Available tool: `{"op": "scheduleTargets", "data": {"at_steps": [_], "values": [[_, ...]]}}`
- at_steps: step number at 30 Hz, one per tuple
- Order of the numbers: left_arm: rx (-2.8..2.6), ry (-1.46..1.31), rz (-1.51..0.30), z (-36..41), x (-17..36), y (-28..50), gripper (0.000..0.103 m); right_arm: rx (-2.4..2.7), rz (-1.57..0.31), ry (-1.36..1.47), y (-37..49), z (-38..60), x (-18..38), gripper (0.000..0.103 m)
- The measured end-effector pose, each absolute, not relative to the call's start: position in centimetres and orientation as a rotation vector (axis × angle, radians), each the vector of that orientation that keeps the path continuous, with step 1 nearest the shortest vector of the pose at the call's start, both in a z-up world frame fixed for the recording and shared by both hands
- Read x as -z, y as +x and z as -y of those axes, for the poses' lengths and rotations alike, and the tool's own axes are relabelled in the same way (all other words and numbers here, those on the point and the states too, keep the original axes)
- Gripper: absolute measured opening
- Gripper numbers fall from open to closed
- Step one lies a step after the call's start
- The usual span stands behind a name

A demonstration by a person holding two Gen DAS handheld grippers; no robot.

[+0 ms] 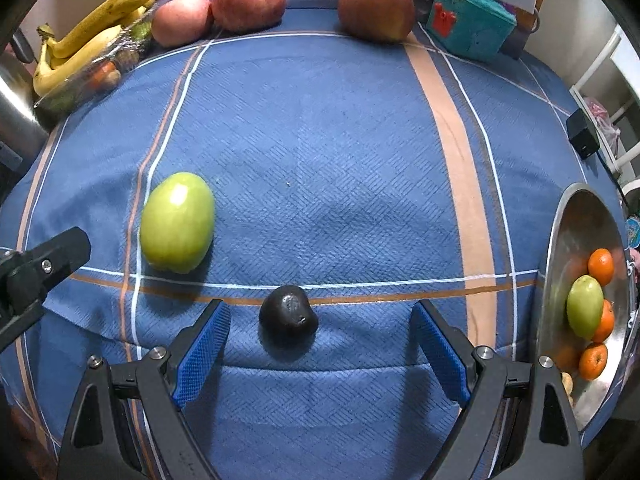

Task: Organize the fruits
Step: 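Lower the right gripper around the dark plum while the left gripper approaches the green apple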

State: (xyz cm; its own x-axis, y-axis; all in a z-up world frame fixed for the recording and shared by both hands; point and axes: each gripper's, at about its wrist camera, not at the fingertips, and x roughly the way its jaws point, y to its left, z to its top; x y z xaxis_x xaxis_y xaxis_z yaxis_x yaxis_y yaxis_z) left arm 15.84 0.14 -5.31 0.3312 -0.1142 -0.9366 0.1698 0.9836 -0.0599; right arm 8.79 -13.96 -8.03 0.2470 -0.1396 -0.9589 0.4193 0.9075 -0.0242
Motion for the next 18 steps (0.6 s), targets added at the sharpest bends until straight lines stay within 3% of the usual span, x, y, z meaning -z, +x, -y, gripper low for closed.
{"op": "scheduleTargets", "data": {"at_steps": [18], "values": [[0.343, -0.059, -1.233, 1.7, 5.6, 16.3, 0.102, 0.366, -1.222, 0.285, 7.7, 15.0, 9.1, 0.101]]}}
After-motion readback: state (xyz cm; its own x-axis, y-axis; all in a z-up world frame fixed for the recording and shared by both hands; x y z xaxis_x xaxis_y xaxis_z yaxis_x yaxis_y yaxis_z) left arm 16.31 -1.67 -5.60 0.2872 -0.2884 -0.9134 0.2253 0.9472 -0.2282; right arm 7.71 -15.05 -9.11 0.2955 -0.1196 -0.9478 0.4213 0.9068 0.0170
